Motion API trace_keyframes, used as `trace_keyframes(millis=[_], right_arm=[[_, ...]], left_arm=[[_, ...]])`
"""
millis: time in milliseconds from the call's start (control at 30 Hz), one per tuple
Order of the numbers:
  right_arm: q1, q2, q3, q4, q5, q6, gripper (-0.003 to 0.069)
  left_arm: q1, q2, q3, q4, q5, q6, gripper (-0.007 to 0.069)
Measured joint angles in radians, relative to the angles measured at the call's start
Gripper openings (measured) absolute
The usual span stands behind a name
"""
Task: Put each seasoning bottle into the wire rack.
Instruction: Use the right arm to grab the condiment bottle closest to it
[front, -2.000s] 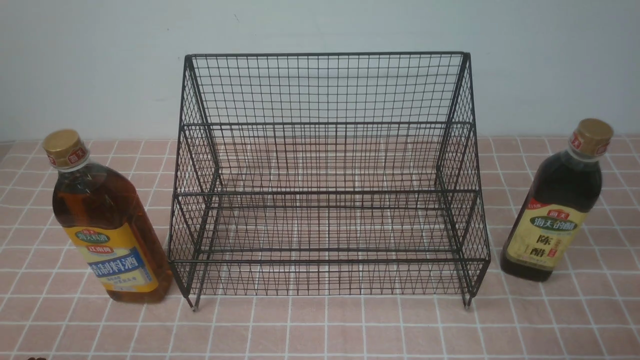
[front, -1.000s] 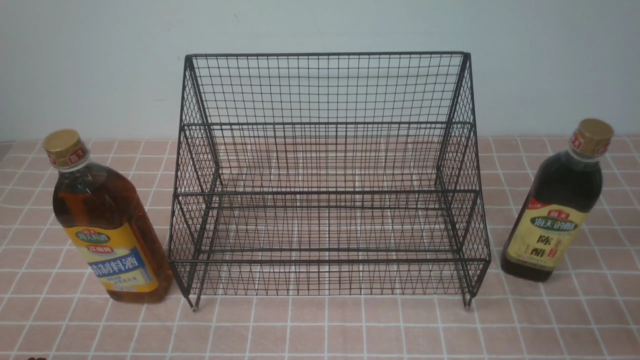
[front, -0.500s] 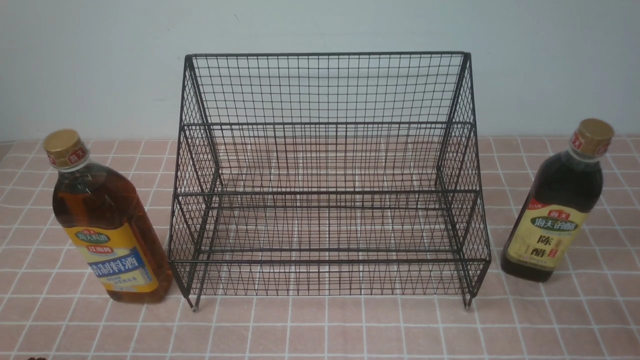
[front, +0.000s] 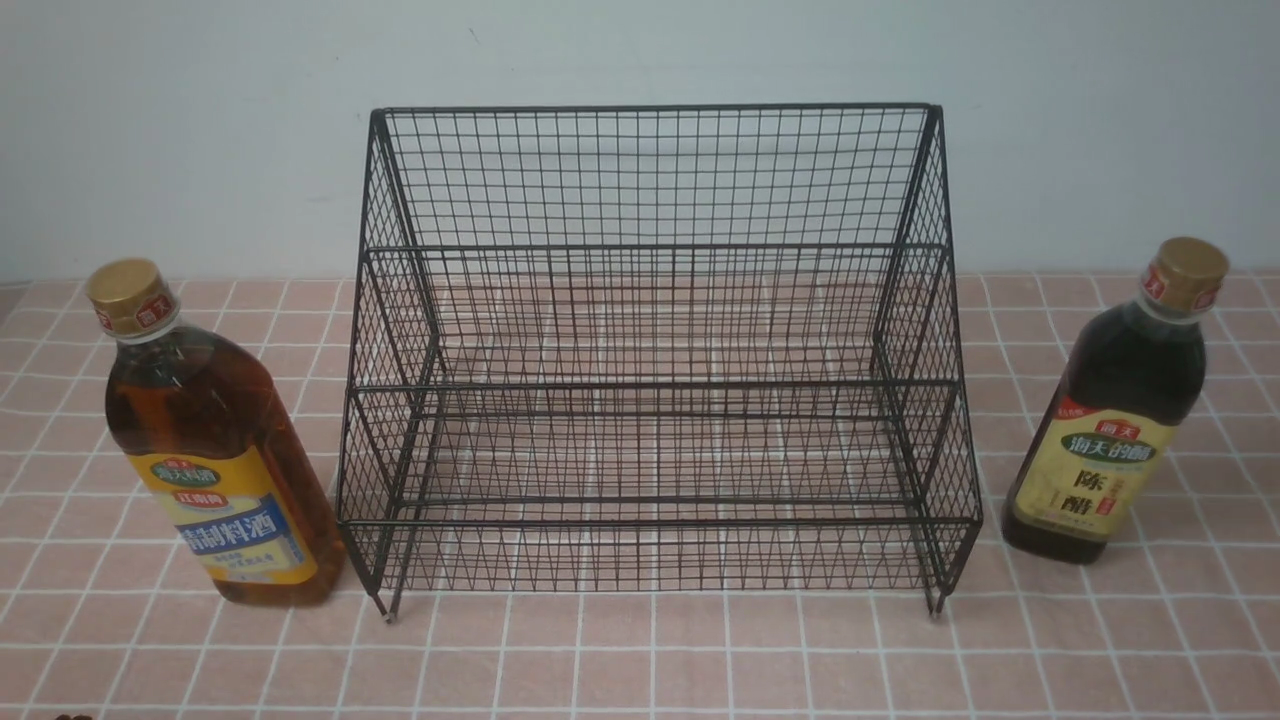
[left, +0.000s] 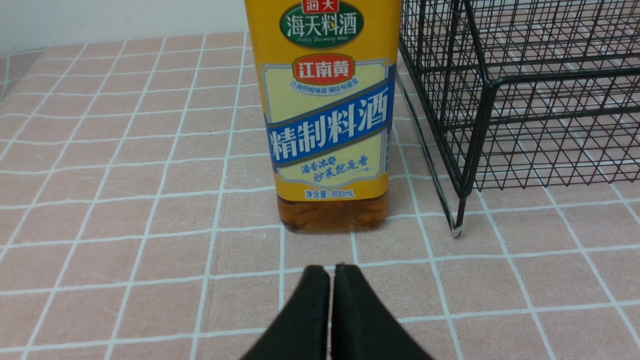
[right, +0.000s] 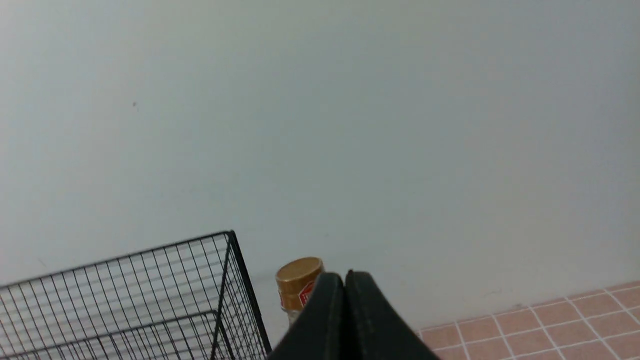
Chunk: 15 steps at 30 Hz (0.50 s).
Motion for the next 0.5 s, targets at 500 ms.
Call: trace_keyframes(millis=[500], right_arm=[[0.17,0.571,-0.148,-0.452,-0.421,0.153,0.0274]], left_arm=[[0.0,0.0,0.0,0.0,0.0,0.0,-0.0007]])
